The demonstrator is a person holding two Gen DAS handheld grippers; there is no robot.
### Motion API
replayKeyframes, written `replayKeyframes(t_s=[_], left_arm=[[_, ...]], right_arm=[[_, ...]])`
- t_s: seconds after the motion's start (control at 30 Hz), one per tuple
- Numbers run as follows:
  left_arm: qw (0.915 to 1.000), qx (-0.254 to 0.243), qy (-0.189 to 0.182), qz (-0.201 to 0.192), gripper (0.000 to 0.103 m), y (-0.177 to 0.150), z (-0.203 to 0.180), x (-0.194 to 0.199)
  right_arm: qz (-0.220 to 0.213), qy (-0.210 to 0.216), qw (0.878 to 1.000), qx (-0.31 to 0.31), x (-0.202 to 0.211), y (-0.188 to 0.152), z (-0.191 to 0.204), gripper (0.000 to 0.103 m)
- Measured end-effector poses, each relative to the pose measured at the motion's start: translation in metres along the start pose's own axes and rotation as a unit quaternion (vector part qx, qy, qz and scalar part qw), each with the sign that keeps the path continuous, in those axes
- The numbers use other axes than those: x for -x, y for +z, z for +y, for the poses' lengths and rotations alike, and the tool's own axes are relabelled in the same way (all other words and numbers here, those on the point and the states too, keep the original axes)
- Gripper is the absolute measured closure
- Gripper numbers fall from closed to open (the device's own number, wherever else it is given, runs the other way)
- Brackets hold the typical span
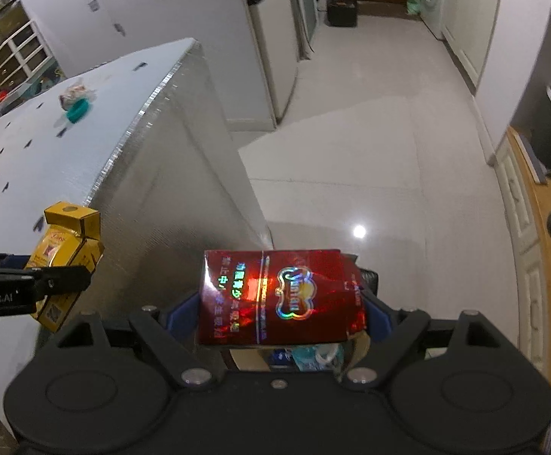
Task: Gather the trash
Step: 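Carry the yellow box and red snack pack in both tools over the bin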
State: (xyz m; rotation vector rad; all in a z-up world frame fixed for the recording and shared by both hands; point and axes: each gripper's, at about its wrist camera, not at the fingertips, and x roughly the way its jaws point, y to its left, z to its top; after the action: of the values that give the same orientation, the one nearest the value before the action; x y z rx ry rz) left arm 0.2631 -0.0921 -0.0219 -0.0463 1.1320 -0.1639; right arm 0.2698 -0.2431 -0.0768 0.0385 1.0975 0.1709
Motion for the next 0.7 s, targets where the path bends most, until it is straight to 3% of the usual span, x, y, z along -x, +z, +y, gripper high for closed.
replayKeyframes(t_s=[0.4,0.7], left_arm=[[0.9987,0.006,-0.01,0.05,0.049,-0.016,-0.037,-0.057],[0.9931,0.056,-0.028,0.099,0.049,-0.022,-0.046,-0.12]], right_arm=[[0.042,0.002,0.998,-0.04,-0.025,-0.045,-0.058,0.015],[0.086,0.025,0.994,-0.064,-0.073,-0.069,-0.078,0.015]])
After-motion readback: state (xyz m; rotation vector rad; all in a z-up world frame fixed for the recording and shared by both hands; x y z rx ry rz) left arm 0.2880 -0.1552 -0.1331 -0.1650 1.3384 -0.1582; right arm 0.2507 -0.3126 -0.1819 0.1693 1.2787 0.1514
